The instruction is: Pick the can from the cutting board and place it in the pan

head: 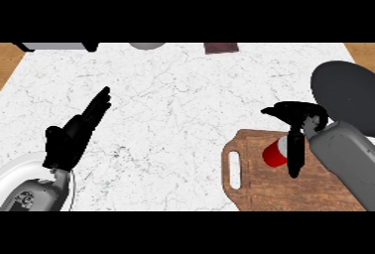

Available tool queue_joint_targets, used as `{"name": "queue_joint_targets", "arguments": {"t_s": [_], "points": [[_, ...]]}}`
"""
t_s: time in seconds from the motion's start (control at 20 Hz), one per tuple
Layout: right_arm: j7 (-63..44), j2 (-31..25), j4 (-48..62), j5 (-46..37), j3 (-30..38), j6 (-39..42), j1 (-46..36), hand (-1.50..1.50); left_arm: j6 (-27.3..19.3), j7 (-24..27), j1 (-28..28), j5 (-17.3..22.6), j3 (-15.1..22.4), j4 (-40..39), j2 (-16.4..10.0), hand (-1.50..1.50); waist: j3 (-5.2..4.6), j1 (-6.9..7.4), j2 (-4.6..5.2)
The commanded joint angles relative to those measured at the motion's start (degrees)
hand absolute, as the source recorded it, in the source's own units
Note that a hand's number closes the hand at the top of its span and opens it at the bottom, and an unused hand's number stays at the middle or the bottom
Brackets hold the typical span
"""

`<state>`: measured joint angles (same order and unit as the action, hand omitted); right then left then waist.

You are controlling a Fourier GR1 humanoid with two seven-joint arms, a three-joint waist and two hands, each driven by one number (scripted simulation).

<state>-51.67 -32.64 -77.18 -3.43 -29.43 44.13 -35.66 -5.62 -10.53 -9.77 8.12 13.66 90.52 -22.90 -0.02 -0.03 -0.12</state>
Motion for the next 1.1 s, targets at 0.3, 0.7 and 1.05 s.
{"name": "queue_joint_targets", "arguments": {"t_s": [0.3, 0.7, 1.05], "points": [[-1.5, 4.6, 0.8, -9.8, 2.5, 1.6, 4.3, -1.5, 2.7, 0.2, 4.0, -2.7, -1.5, 3.6, 2.4, 0.0, 0.02, 0.36, 0.08], [5.4, 7.8, 0.4, -11.7, 0.7, 7.3, 7.3, 1.5, 3.7, 1.4, 4.2, -4.0, -3.8, 1.9, 3.7, 0.0, 0.01, 0.24, 0.04], [6.7, 10.7, 0.2, -17.7, 3.2, 4.5, 10.1, 1.5, 5.3, -0.9, 3.0, -5.7, -5.4, 2.9, 4.8, 0.0, 0.02, 0.19, 0.1]]}}
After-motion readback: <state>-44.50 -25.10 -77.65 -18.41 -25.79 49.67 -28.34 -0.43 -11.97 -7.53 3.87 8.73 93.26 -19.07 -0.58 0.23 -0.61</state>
